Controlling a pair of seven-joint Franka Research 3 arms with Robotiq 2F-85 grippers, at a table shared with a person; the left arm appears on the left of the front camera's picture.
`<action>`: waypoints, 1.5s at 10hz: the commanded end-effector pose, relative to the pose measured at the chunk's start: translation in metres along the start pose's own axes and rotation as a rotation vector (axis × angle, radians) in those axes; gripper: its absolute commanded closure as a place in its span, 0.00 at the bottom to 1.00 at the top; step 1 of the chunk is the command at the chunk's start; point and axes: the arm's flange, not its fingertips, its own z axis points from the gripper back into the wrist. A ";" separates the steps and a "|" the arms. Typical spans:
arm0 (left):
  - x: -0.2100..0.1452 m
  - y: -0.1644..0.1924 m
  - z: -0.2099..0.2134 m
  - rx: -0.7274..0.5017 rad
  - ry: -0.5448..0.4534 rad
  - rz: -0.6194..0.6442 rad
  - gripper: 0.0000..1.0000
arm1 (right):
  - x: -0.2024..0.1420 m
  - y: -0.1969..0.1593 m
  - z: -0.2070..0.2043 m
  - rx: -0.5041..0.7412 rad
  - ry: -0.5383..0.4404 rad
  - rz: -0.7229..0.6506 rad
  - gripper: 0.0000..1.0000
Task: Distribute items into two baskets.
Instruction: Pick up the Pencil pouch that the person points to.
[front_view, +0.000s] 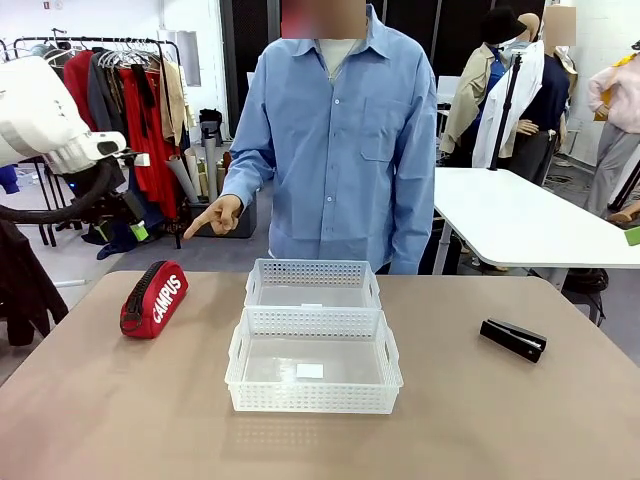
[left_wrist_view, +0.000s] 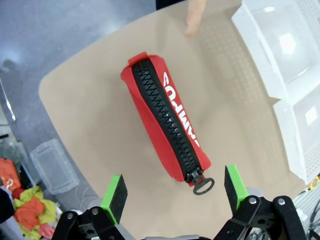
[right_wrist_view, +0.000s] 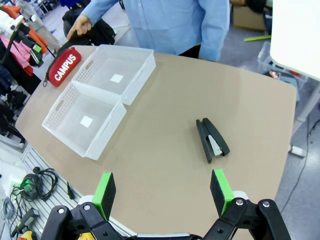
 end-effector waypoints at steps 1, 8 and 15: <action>0.009 -0.001 -0.009 0.040 0.060 0.033 0.00 | -0.001 -0.001 0.001 0.016 -0.011 -0.001 0.00; 0.012 -0.006 -0.059 0.095 0.139 0.059 0.00 | -0.001 -0.001 0.001 0.016 -0.011 -0.001 0.00; 0.007 -0.004 -0.112 0.097 0.194 0.081 0.00 | -0.001 -0.001 0.001 0.016 -0.011 -0.001 0.00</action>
